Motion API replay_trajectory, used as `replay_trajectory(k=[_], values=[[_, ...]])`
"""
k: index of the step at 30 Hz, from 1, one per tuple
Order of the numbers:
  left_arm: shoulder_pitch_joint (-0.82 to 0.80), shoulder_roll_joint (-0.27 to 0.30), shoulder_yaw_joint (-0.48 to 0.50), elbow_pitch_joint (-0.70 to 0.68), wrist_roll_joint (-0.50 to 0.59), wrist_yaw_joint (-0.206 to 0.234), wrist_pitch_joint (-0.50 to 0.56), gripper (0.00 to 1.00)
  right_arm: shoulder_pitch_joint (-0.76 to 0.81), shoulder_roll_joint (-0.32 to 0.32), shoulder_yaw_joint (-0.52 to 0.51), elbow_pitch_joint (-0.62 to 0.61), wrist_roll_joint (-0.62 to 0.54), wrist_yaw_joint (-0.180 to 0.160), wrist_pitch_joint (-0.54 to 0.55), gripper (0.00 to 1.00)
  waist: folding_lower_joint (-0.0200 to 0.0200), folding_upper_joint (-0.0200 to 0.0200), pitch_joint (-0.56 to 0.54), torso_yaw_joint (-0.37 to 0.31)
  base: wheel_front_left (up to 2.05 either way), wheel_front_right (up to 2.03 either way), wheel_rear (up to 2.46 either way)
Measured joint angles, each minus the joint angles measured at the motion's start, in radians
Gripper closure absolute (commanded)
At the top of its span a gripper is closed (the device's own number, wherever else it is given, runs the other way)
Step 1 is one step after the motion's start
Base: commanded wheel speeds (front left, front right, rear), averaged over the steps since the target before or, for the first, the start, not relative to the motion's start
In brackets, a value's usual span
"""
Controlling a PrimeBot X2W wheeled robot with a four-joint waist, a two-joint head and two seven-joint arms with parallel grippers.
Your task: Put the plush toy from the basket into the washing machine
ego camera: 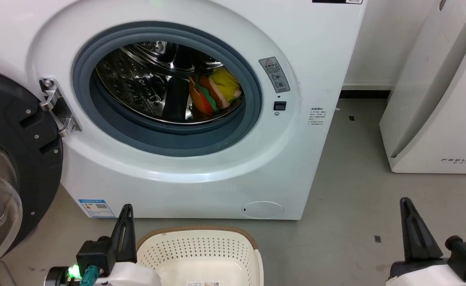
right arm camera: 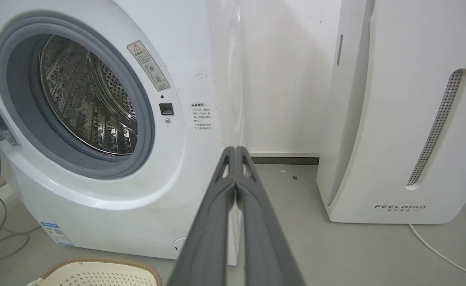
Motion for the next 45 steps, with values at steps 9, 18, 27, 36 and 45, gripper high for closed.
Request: replay_trajectory(k=[9, 18, 27, 36, 45], values=[[0.0, 0.0, 0.001, -0.009, 0.007, -0.001, 0.017, 1.0, -0.005, 0.0, 0.007, -0.001, -0.018, 0.0, 0.018, 1.0, 0.0, 0.0, -0.001, -0.002, 0.0, 0.0, 0.0], [0.0, 0.0, 0.001, -0.02, 0.011, -0.008, 0.036, 1.0, -0.005, 0.0, 0.013, -0.002, -0.024, 0.0, 0.037, 1.0, 0.0001, 0.0, -0.003, -0.003, 0.0, 0.0, 0.0], [0.0, 0.0, 0.002, -0.032, 0.016, -0.01, 0.053, 1.0, -0.008, 0.0, 0.018, -0.002, -0.031, 0.0, 0.054, 1.0, 0.0001, 0.0, -0.004, -0.005, 0.0, 0.0, 0.0], [-0.001, 0.0, 0.002, -0.041, 0.023, -0.016, 0.071, 1.0, -0.015, 0.0, 0.023, -0.003, -0.04, 0.0, 0.072, 1.0, 0.0001, 0.0, -0.005, -0.006, 0.0, 0.0, 0.0], [-0.001, 0.0, 0.003, -0.051, 0.026, -0.018, 0.09, 1.0, -0.017, 0.0, 0.029, -0.005, -0.049, 0.0, 0.091, 1.0, 0.0001, 0.0, -0.006, -0.007, 0.0, 0.0, 0.0]])
